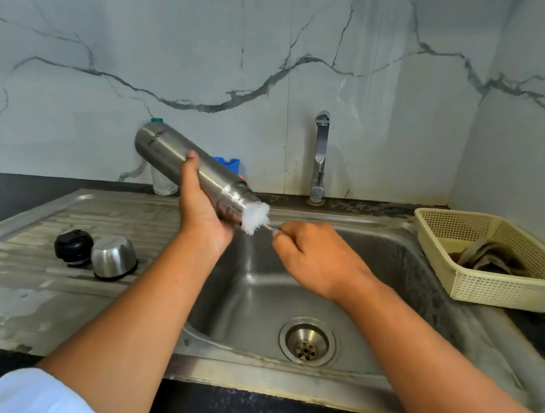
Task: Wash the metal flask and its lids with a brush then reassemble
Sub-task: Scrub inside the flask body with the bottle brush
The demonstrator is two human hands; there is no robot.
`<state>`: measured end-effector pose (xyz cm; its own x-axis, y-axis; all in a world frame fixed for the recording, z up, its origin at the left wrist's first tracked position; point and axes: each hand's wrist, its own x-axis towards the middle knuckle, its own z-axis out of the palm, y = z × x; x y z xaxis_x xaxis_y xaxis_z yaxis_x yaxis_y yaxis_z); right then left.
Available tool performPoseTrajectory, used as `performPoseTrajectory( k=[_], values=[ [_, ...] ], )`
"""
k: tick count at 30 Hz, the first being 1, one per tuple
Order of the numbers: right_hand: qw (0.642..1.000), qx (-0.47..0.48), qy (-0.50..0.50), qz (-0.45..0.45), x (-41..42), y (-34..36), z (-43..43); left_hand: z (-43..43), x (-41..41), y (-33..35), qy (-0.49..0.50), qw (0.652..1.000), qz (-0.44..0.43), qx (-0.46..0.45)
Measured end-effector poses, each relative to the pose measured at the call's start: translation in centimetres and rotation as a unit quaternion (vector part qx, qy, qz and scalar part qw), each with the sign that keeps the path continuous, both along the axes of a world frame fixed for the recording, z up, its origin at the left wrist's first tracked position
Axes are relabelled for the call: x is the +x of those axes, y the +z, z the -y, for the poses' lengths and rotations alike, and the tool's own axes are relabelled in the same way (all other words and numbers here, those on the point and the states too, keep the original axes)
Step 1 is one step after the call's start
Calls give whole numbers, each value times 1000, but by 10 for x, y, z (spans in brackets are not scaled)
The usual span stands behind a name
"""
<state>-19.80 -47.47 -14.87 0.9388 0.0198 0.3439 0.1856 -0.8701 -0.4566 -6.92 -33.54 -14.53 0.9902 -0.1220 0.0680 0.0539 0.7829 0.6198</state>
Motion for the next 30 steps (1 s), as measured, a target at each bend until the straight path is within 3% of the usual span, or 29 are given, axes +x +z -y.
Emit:
performPoseTrajectory(
  k=[3,8,11,15,21,27,30],
  values=[
    [1000,-5,10,-8,-2,0,-4,-2,-1,-5,12,1000,-7,-1],
    [996,84,-19,-12,6,-7,-15,16,-19,-4,-15,998,29,54],
    [996,58,-63,24,3,-7,-5,17,-19,-1,-44,993,29,104],
    [985,-43,-161,53,3,-9,1,21,-23,-1,-21,975,-49,214],
    [980,-119,-157,40,3,-9,2,12,-19,6,-66,986,-107,105],
    [997,-64,-42,11,1,-8,-16,3,-12,2,-29,991,-109,71],
    [1000,-18,-12,5,-2,-3,-8,-14,-1,7,8,995,-98,8]
  ],
)
